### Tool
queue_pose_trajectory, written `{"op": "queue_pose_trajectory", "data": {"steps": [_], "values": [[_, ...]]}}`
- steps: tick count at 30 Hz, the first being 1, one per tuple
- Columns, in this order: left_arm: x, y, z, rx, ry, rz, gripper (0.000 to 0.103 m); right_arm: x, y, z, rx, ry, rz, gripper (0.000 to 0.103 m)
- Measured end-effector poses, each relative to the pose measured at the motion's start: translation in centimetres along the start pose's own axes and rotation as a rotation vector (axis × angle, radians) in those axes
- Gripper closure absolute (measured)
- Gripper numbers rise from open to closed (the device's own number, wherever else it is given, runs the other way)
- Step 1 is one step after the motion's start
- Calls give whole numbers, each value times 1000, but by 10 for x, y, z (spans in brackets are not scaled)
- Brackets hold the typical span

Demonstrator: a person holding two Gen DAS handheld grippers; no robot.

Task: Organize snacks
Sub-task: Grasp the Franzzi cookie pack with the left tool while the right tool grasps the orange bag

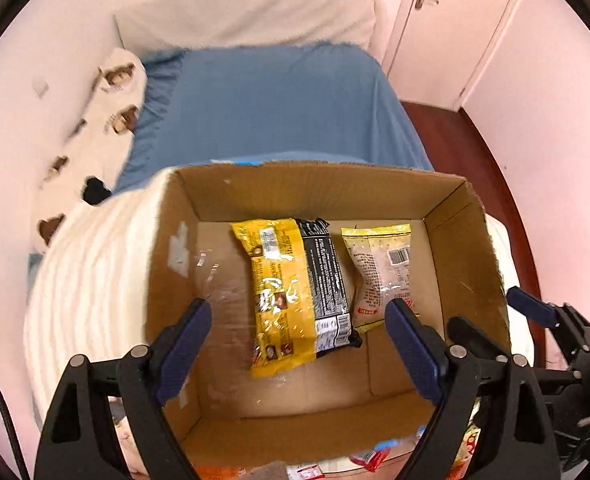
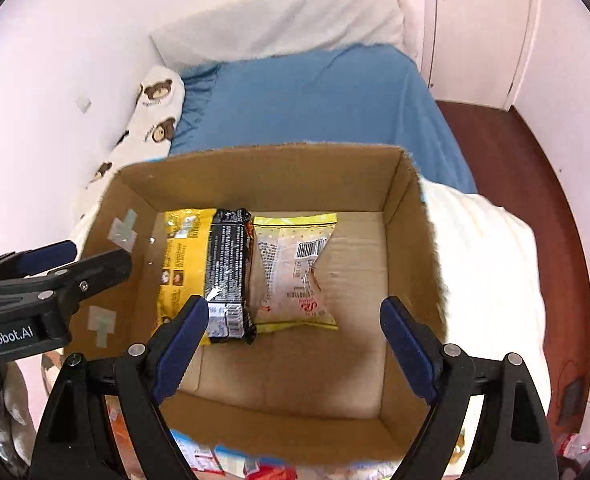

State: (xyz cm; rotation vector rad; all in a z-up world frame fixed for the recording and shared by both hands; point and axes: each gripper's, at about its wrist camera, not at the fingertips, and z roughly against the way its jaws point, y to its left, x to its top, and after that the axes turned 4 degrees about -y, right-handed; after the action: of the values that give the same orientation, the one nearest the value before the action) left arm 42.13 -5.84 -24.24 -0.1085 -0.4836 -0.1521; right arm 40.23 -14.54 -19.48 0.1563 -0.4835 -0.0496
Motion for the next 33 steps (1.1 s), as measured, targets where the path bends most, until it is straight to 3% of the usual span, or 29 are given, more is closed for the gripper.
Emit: {"op": "queue_pose_trajectory", "data": {"steps": [5,11,15,18,20,27,33], "values": [[-23,-5,46,18,-88,-10,14,-18,5,48,-2,-68,0,13],[-52,0,87,14,-133,16,14,-45,10,92,36,-117,-39,13],[-76,8,106,13,-132,42,14,-69,10,112,66,-115,-80,13],[-112,24,110,23,-104,79,14,-101,3,117,98,-59,-129,13],[-146,37,105,31,-52,106,14,-125,-3,113,112,-5,-162,13],[-266,83,45,114,254,163,14,-216,-36,85,93,184,-276,13],[-339,106,2,166,410,216,14,-280,-96,50,45,308,-517,13]]}}
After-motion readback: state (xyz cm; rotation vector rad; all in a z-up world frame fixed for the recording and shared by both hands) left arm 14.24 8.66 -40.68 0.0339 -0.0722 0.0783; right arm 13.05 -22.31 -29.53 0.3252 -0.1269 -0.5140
